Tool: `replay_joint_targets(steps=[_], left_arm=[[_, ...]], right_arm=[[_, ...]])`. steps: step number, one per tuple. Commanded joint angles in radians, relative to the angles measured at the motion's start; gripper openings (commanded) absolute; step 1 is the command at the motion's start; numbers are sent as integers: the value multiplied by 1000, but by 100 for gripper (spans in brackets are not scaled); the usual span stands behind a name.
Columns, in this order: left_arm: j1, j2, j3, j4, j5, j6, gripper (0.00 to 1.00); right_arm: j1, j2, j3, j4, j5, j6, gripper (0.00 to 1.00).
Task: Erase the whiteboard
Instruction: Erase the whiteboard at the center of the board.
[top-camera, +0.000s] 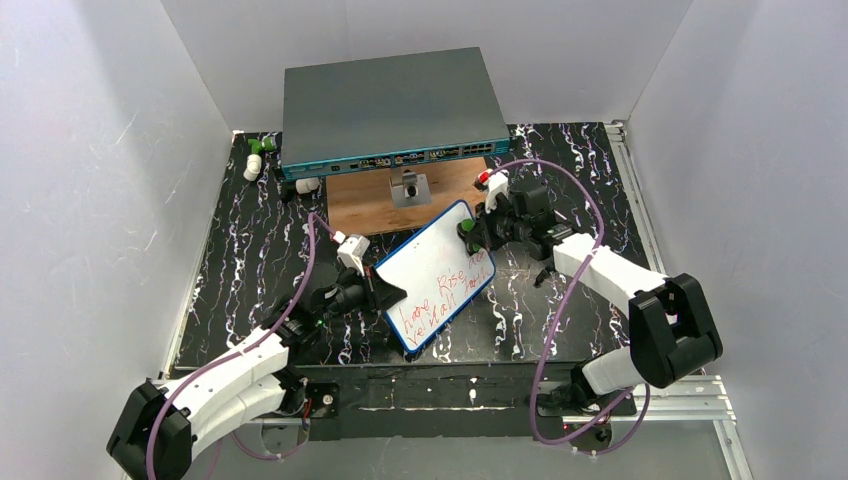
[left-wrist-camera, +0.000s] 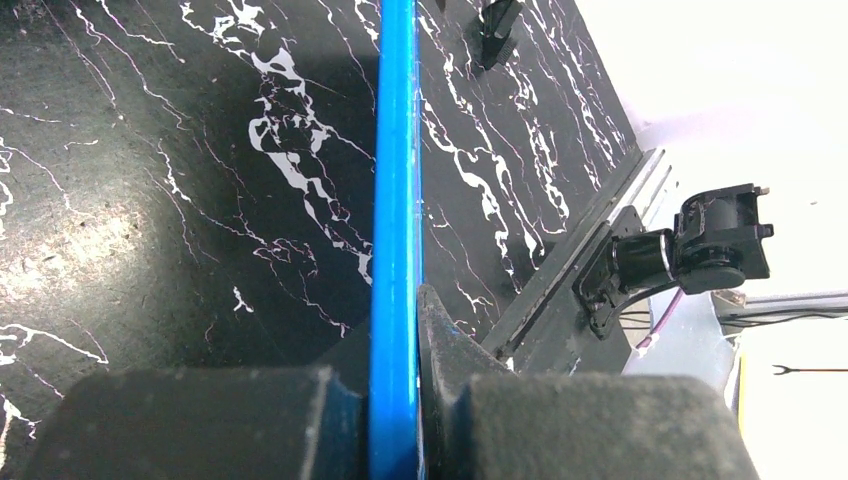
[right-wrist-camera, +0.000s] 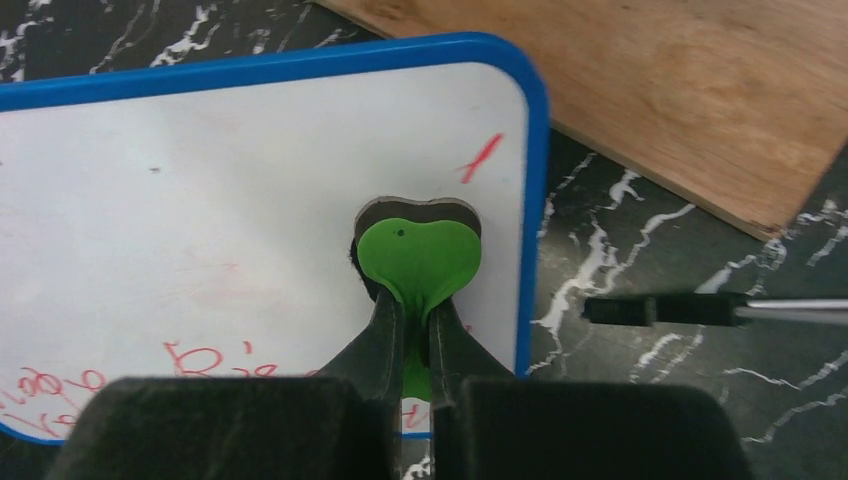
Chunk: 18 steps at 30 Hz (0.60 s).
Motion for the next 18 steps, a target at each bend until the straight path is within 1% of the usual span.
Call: replay_joint_targets(steps=[1, 5, 9, 11, 13, 15, 18], left_arm=[[-16, 5, -18, -61, 118, 69, 0], [-16, 5, -22, -51, 125, 69, 0], [-15, 11, -25, -37, 133, 65, 0], [-15, 13, -27, -30, 137, 61, 0], [-16, 14, -26, -28, 145, 61, 0], [-15, 13, -26, -30, 149, 59, 0], [-16, 5, -28, -41, 154, 58, 0]], right_arm=[[-54, 0, -9, -13, 9, -79, 1], [-59, -38, -52, -103, -107, -150, 1], [-11, -70, -91, -150, -187, -185, 1], [23, -89, -106, -130, -183, -197, 1], [37, -93, -84, -113, -177, -186, 1], [38, -78, -19, -104, -150, -168, 1], [30, -46, 49, -81, -68, -165, 1]])
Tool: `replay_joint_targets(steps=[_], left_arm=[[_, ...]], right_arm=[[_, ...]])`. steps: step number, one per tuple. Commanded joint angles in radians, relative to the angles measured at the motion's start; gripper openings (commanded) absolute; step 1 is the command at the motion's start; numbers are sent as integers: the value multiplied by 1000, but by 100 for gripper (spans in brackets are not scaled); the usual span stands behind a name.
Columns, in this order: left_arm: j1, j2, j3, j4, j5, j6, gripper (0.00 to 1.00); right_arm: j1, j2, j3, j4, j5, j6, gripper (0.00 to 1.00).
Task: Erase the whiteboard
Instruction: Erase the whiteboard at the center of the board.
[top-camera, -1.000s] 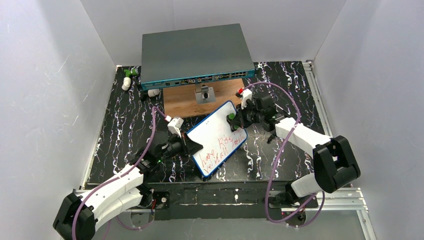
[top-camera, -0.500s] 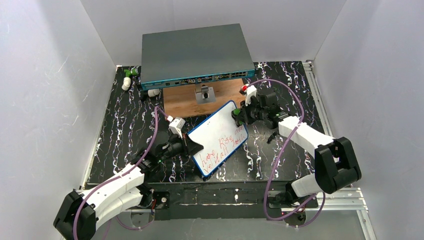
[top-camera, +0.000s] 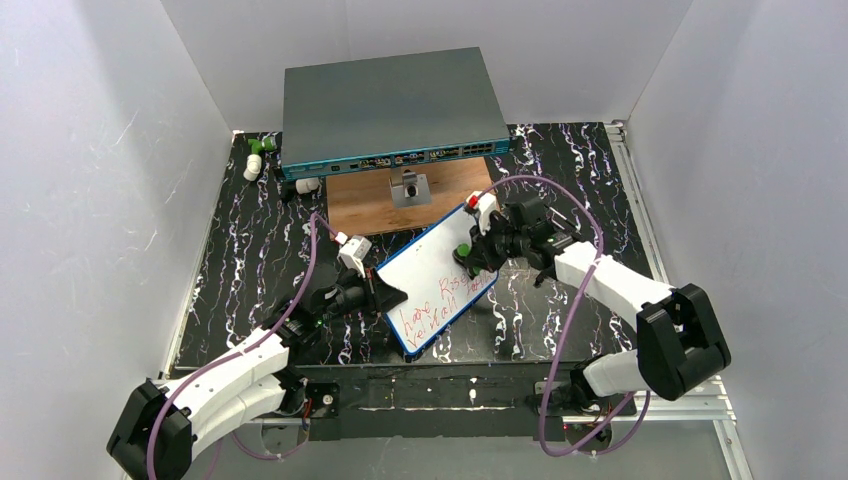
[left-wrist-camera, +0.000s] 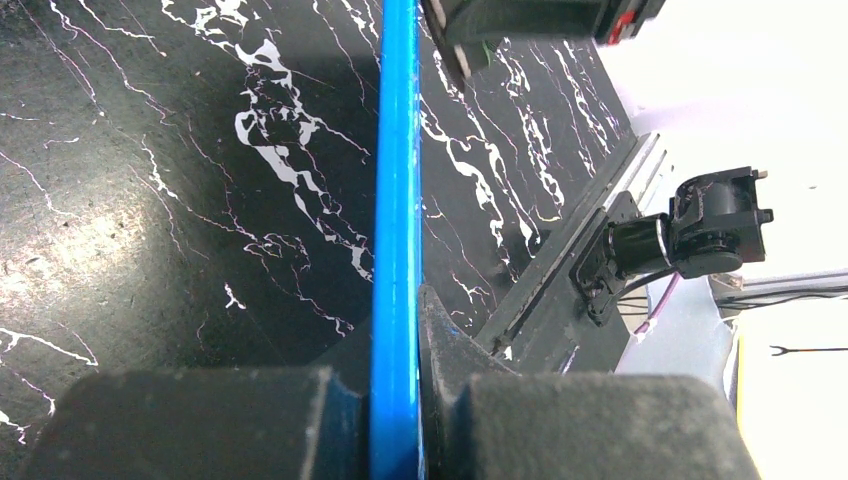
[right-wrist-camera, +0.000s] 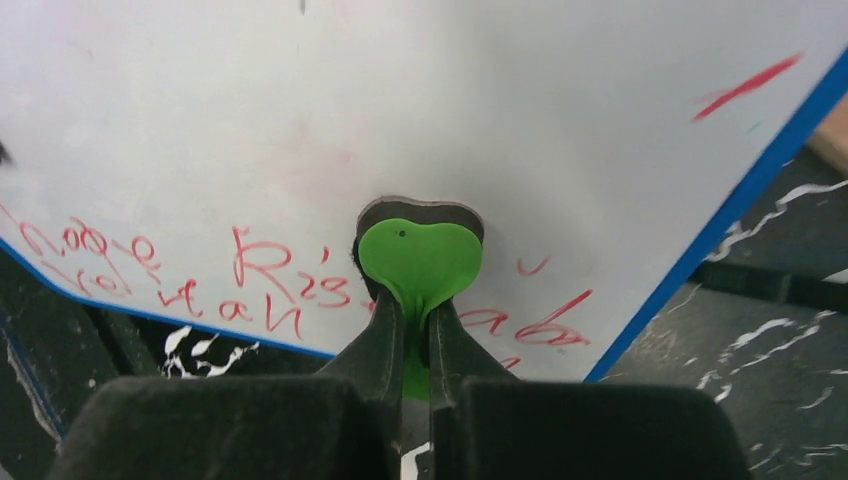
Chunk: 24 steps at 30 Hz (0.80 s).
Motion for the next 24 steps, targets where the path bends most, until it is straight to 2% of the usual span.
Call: replay_joint_targets(steps=[1, 9, 17, 19, 24], left_arm=[[-15, -2, -20, -58, 122, 41, 0], [-15, -24, -27, -65, 133, 39, 0], [-15, -7, -23, -52, 152, 42, 0], [-15, -9, -24, -51, 154, 40, 0], [-16, -3, -24, -51, 157, 38, 0]], right_arm=[[-10, 30, 123, 66, 82, -7, 1], [-68, 1, 45, -16, 100, -54, 1], [-49, -8, 40, -186, -113, -211, 1], [-46, 2, 68, -169, -100, -205, 1], [-69, -10, 115, 7, 84, -135, 1]])
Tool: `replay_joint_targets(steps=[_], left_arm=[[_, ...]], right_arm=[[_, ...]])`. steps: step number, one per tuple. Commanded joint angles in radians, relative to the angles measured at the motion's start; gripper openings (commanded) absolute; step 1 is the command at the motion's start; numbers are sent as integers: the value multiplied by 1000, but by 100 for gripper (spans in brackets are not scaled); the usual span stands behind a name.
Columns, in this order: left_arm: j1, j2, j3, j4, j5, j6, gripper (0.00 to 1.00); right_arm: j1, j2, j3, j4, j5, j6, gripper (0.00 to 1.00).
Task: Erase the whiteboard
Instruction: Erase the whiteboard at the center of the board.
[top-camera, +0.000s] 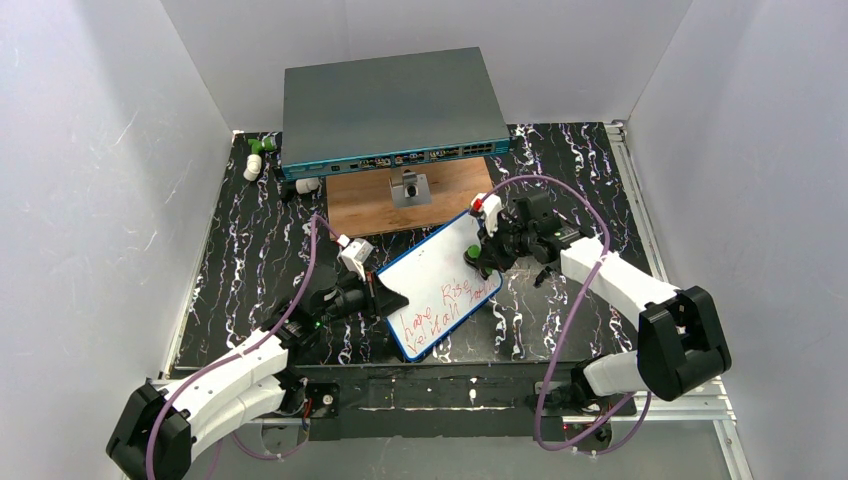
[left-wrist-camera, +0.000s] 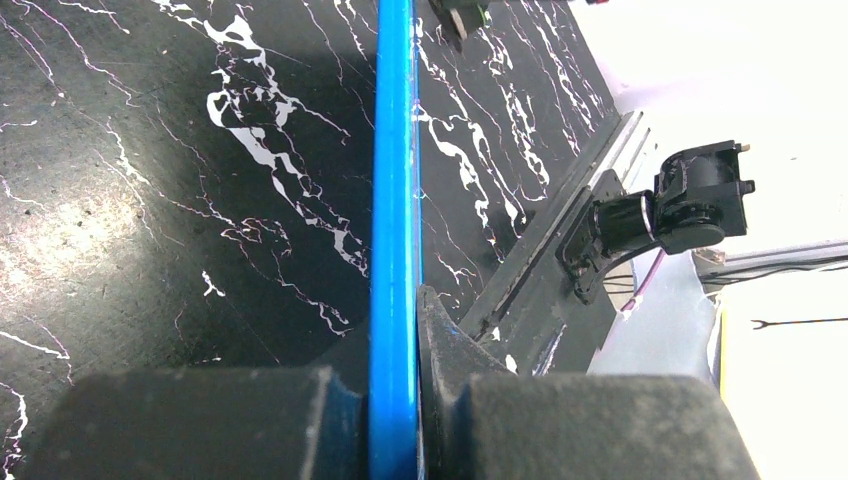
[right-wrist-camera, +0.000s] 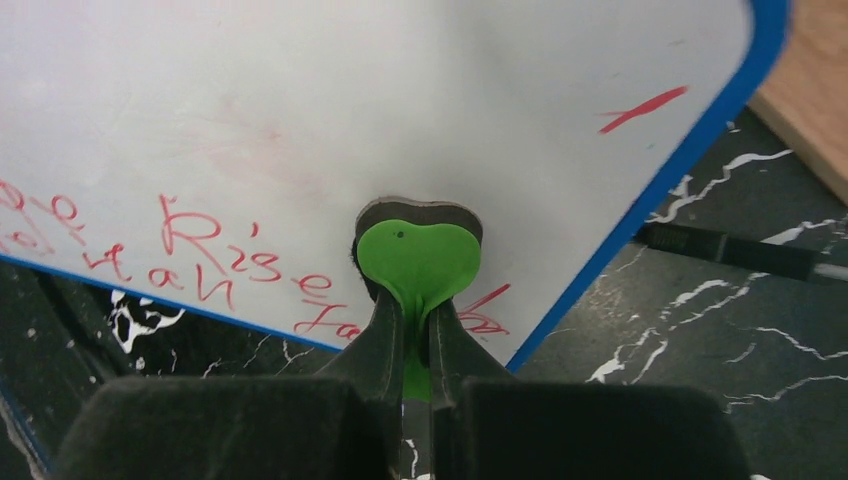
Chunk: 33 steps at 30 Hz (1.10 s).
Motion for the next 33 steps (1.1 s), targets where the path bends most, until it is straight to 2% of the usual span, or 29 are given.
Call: replay_joint_targets(steps=[1, 4, 9, 15, 25, 33], left_arm=[[-15, 13, -10, -46, 109, 40, 0], [-15, 17, -7, -47, 113, 39, 0], [-16, 7, -10, -50, 114, 38, 0], [-16, 21, -7, -41, 123, 42, 0], [-15, 31, -7, -39, 128, 41, 0], [-16, 33, -7, -39, 132, 40, 0]], right_arm=[[-23, -4, 85, 163, 118, 37, 1], [-36, 23, 105, 166, 159, 41, 1], [-40, 24, 36, 152, 165, -14, 1], [-37, 7, 16, 49, 22, -111, 1], [-37, 65, 215, 91, 109, -6, 1], [-37, 77, 116, 59, 130, -56, 1]])
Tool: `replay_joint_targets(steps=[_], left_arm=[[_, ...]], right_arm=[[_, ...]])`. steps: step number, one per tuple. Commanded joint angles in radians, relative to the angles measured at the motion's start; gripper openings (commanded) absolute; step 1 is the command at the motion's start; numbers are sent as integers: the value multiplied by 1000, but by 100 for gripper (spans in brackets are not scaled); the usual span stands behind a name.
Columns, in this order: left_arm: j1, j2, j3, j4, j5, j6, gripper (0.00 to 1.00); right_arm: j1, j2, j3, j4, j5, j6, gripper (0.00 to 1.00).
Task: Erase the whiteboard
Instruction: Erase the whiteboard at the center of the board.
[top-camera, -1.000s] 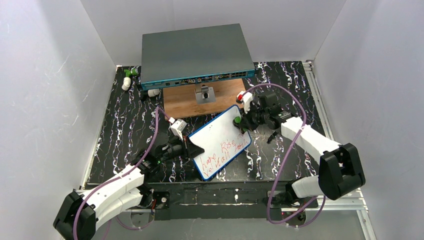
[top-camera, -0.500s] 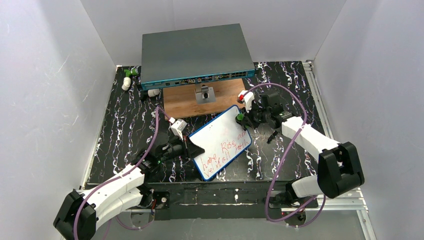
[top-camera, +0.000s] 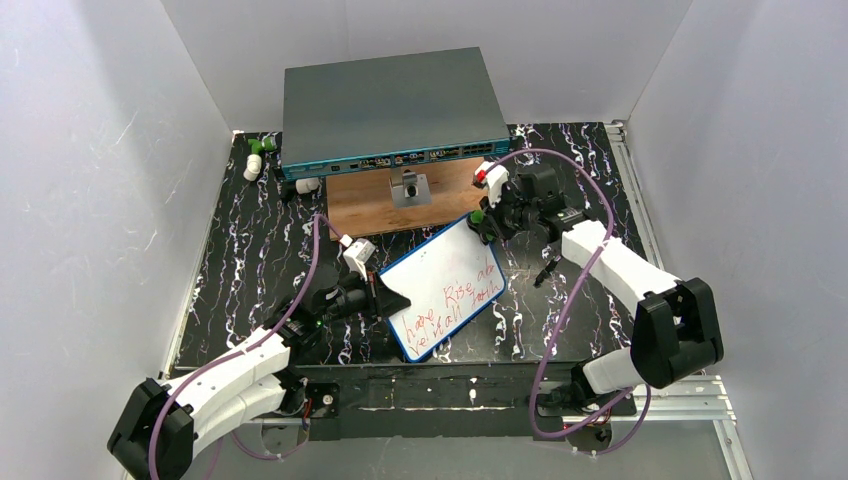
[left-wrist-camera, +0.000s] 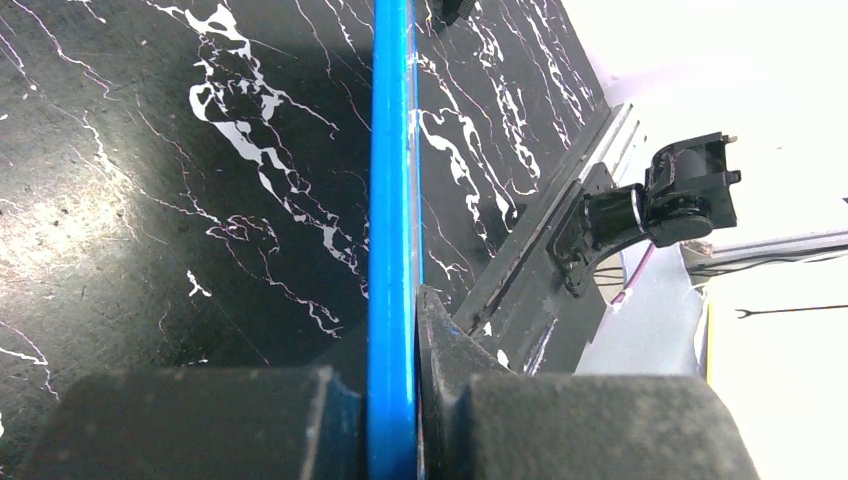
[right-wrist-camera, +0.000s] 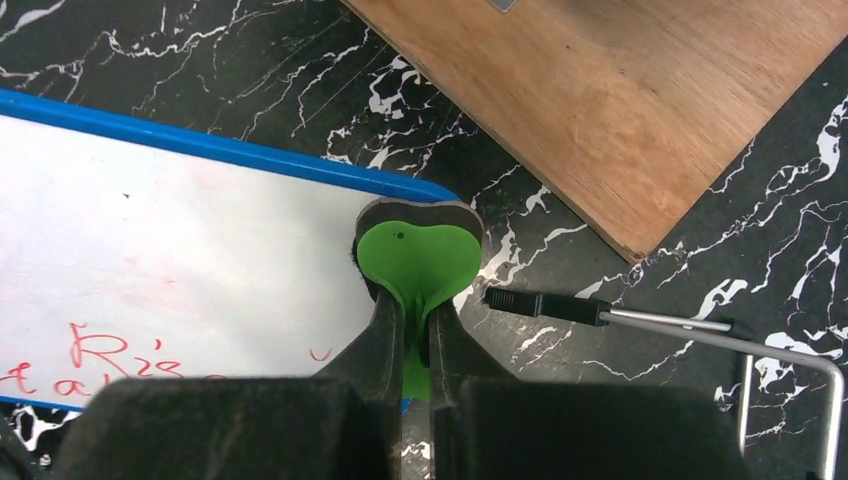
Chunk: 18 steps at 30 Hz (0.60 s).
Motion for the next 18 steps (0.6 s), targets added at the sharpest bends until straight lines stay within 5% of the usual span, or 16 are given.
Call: replay_joint_targets(steps=[1, 9, 18], left_arm=[[-16, 5, -7, -62, 108, 49, 0], [-16, 14, -7, -53, 113, 51, 0], [-17, 18, -7, -57, 112, 49, 0]], right_arm=[[2, 13, -70, -14, 25, -59, 1], [3, -48, -144, -108, -39, -119, 1], [6, 25, 83, -49, -36, -21, 1]])
